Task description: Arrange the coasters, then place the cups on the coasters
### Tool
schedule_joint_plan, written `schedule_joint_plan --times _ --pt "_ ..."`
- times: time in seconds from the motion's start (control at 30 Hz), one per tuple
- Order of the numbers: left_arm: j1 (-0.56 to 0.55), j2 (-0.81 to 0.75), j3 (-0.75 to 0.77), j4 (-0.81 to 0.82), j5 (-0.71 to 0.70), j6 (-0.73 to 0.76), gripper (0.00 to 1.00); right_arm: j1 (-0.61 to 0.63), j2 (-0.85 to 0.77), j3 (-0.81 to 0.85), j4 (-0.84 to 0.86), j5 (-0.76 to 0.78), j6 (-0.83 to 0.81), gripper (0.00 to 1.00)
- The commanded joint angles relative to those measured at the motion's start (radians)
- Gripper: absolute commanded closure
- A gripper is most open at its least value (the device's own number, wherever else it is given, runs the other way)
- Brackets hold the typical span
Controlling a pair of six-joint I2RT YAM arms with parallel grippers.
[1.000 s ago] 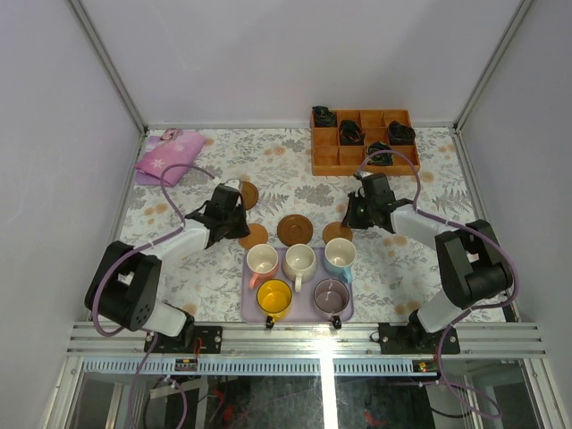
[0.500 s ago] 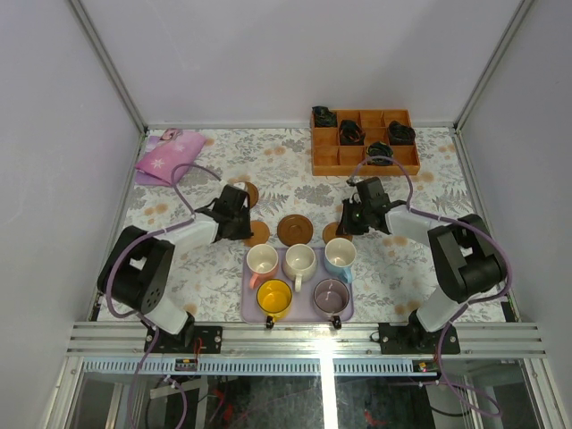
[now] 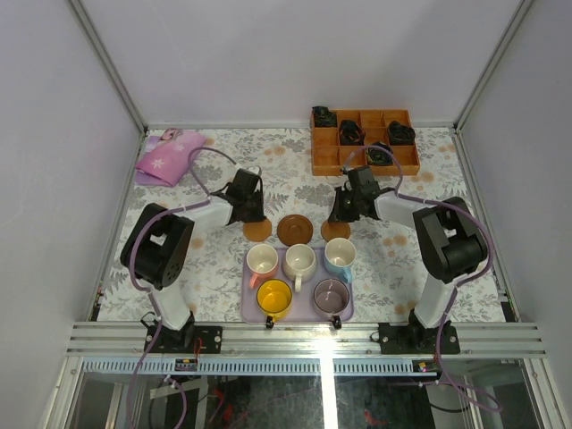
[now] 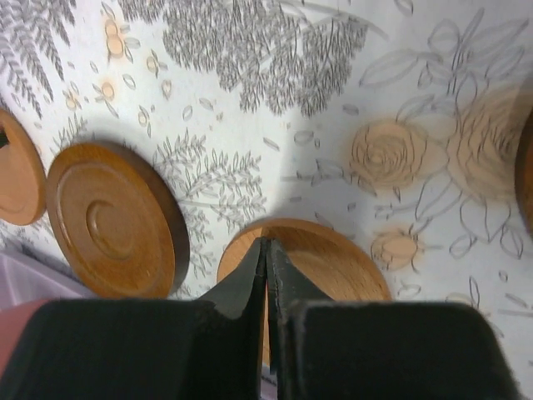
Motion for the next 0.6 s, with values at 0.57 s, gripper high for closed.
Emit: schedule_joint_plan --times 0.57 --pt "0.044 0.291 0.247 -0.038 -0.002 0.092 1.00 -0.011 0.257 0.315 -0.122 0.266 -0.062 1.00"
